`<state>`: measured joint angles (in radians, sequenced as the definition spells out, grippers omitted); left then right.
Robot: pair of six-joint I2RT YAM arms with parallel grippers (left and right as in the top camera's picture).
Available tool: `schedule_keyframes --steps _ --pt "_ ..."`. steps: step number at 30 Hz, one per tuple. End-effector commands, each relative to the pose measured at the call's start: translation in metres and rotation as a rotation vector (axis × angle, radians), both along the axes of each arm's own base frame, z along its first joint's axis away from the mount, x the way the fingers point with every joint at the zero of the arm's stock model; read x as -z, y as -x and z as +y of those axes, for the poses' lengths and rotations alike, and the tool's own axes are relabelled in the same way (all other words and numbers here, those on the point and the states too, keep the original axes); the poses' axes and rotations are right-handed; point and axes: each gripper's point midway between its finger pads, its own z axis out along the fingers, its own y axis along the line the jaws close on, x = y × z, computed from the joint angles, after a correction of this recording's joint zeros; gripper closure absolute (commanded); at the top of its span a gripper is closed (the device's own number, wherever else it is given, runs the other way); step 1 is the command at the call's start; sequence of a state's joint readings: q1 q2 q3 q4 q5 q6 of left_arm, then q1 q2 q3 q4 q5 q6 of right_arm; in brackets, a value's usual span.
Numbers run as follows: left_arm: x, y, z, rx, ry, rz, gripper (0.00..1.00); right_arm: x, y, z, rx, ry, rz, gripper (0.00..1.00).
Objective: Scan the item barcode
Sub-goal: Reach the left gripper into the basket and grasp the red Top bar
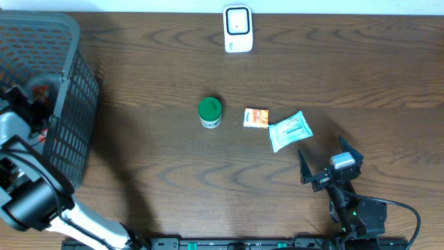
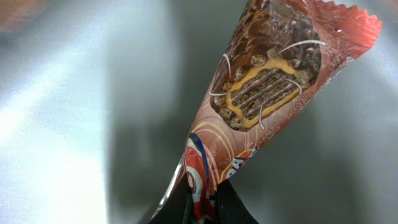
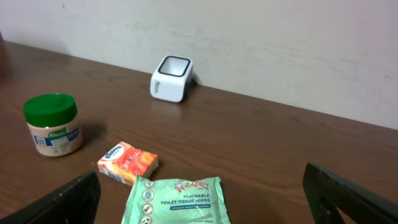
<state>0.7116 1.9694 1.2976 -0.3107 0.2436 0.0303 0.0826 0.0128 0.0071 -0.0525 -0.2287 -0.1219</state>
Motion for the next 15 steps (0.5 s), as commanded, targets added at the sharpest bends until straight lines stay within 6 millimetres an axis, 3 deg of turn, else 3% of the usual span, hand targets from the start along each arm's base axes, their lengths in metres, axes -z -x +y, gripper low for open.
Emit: schedule_keyframes --steps 1,7,15 --pt "-0.030 -0.016 -0.022 0.026 0.027 -0.086 0.93 0.001 0.001 0.002 -0.008 0.007 0.001 0.01" --pt "-0.063 -0.023 -0.032 0.046 -0.008 -0.138 0.92 0.001 0.001 0.002 -0.008 0.007 0.001 0.01" --pt "-0.097 -0.015 -0.037 0.047 -0.038 -0.175 0.93 0.001 0.001 0.002 -0.008 0.007 0.001 0.01"
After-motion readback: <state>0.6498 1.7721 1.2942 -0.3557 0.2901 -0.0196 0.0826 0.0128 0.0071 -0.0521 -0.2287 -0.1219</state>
